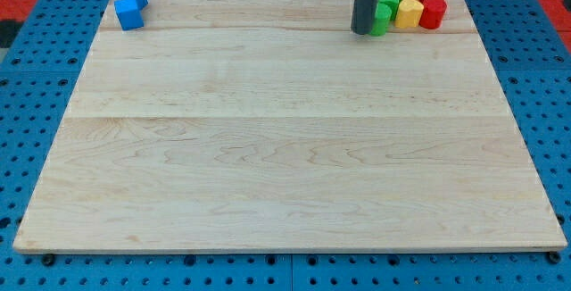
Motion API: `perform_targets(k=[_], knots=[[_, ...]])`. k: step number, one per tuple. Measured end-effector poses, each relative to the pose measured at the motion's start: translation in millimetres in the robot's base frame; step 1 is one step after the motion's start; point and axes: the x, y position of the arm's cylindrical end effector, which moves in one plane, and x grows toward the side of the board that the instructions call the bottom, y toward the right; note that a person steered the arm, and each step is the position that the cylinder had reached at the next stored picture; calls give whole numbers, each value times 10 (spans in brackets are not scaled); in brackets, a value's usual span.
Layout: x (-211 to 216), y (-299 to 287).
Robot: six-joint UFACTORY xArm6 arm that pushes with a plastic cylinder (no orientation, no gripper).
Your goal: Move the blue triangle to the group of blocks
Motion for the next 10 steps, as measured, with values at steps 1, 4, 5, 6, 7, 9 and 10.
perform_targets(k=[1, 4, 5, 6, 7, 9, 10], knots=[[-38, 124], [589, -963], [756, -2056], [785, -3106], [757, -3975], [625, -4218], [115, -4218]])
